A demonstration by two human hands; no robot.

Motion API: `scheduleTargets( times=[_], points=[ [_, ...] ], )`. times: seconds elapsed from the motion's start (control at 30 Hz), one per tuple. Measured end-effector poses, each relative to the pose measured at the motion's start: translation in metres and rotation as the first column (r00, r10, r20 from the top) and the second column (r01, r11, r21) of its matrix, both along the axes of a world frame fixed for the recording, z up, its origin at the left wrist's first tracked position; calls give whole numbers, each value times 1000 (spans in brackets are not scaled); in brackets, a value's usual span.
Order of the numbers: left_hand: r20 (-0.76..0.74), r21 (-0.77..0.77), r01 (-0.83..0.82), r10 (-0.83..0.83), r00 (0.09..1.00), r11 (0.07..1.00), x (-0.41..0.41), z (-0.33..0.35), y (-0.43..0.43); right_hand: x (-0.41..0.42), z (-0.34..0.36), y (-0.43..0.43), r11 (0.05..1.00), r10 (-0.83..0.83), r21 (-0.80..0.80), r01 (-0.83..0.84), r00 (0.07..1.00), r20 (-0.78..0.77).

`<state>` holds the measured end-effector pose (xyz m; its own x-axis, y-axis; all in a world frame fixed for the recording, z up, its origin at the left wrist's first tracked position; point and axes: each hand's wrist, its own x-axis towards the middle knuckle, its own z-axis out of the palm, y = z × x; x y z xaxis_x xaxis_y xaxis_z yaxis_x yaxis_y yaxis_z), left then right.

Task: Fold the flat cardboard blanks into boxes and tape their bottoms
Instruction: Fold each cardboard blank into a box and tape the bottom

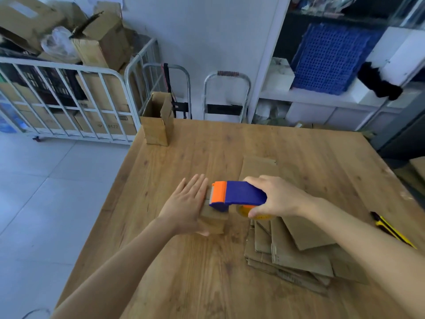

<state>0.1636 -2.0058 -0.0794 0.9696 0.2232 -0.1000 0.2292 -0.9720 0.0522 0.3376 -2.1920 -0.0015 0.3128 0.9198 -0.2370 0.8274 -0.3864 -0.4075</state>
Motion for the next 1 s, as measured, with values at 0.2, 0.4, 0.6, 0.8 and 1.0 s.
scheduleTargets(
  times=[0.2, 0.4, 0.6, 0.8, 1.0],
  points=[
    [-51, 30, 52, -51, 997, 998, 0, 5, -4, 7, -8, -22, 1000, -16, -2, 16, 1000, -7],
    [-74, 36, 62, -59, 995, 997, 2, 4, -2, 23, -3, -62, 998, -64, -14, 64, 997, -40],
    [-23, 34, 99, -99, 995, 994, -3, 6, 4, 17, -9, -71, 997, -82, 4, 83, 996, -19],
    [-24, 75, 60, -58, 998, 995, -19, 18, 33, -1, -23, -43, 993, -74, 83, 81, 994, -79],
    [-44, 63, -34, 37, 998, 997, -27, 4, 34, -6, -32, -43, 993, 51, 107, -45, 997, -54]
  ],
)
